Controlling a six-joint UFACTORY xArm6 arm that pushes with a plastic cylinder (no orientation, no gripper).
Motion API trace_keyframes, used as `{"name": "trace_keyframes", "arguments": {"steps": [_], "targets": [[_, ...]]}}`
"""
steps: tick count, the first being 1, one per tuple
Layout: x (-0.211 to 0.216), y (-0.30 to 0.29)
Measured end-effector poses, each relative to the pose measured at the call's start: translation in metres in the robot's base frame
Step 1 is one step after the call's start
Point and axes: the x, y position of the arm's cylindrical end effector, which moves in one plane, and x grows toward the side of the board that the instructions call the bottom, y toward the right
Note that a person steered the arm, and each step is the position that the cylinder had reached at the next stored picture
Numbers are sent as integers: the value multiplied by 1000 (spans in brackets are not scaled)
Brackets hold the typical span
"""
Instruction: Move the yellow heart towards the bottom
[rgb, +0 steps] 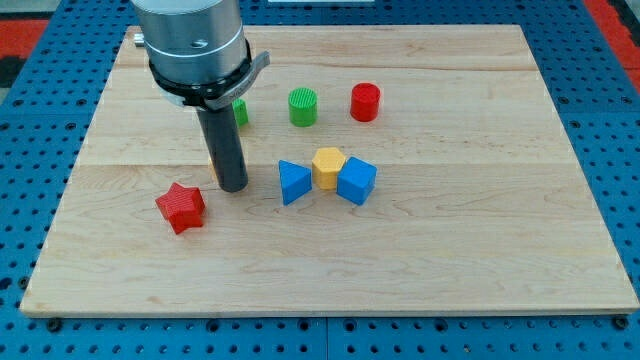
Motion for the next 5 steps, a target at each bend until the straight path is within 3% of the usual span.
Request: {"name": "trace_keyframes", "arguments": {"steps": [2, 3, 5], "targets": [[-43, -72], [-53, -43], [-28, 46]]}}
